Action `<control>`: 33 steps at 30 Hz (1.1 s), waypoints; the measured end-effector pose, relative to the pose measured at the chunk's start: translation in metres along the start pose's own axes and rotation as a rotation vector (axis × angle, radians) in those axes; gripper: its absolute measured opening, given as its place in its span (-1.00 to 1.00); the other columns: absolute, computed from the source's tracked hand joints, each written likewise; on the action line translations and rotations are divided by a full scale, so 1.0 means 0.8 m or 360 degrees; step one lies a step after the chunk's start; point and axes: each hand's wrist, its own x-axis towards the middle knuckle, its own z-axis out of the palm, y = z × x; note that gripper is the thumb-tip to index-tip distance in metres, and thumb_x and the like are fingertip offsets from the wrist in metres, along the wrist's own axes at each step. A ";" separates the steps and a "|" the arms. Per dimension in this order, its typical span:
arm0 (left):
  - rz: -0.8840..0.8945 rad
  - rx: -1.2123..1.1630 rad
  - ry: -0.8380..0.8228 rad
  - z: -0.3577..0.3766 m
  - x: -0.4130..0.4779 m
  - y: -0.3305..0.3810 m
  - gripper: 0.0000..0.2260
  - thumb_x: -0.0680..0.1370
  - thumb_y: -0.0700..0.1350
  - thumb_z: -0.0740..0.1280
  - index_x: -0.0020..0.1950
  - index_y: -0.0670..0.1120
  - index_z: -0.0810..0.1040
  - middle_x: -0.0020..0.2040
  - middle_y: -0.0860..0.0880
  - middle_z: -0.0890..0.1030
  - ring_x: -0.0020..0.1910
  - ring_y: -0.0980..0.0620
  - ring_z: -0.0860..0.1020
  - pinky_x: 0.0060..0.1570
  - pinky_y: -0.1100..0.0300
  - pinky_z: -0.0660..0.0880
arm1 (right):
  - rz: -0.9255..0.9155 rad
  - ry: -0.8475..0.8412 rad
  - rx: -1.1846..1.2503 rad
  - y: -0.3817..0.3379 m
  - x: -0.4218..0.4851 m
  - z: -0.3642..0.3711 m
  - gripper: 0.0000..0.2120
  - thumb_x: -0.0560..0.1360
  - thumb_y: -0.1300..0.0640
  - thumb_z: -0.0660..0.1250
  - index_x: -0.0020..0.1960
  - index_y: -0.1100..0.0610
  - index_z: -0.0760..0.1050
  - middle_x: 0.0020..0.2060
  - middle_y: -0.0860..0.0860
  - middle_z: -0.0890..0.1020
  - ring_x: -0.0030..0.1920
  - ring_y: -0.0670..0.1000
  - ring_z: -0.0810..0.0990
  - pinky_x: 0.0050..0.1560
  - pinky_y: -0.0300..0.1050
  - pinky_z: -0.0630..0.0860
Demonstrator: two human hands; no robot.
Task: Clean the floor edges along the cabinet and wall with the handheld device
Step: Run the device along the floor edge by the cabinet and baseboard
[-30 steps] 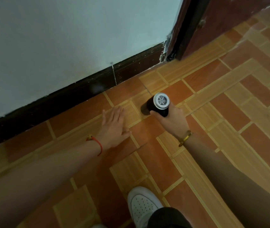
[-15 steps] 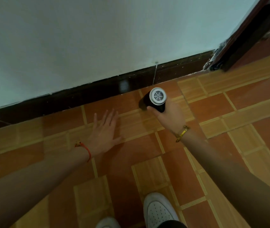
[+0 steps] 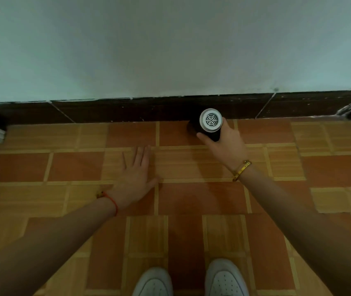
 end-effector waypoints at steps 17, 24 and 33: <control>-0.0423 -0.0050 0.0050 0.009 -0.068 -0.091 -0.11 0.46 0.39 -0.10 0.59 -0.13 -0.30 0.62 -0.11 -0.23 0.60 -0.10 -0.23 0.50 -0.24 -0.30 | -0.0337 -0.0757 0.0098 -0.088 -0.002 0.056 -0.45 0.48 -0.11 0.38 0.38 0.08 0.37 -0.02 -0.04 0.61 -0.14 -0.14 0.55 0.07 -0.14 0.51; -0.0596 -0.0111 0.0072 0.017 -0.104 -0.114 -0.18 0.59 0.27 0.10 0.59 -0.10 -0.32 0.62 -0.07 -0.25 0.59 -0.09 -0.27 0.52 -0.23 -0.25 | -0.0500 -0.0990 -0.0036 -0.127 -0.022 0.090 -0.45 0.48 -0.15 0.37 0.36 0.09 0.38 0.07 -0.01 0.62 0.02 -0.03 0.59 0.16 -0.12 0.48; -0.0878 -0.0130 0.0077 0.034 -0.190 -0.152 -0.17 0.58 0.33 0.03 0.58 -0.09 -0.33 0.62 -0.07 -0.26 0.60 -0.10 -0.24 0.52 -0.25 -0.23 | -0.0579 -0.0935 0.0090 -0.188 -0.047 0.155 -0.33 0.43 -0.17 0.40 0.44 0.05 0.30 0.27 0.01 0.56 0.29 0.07 0.50 0.26 0.01 0.49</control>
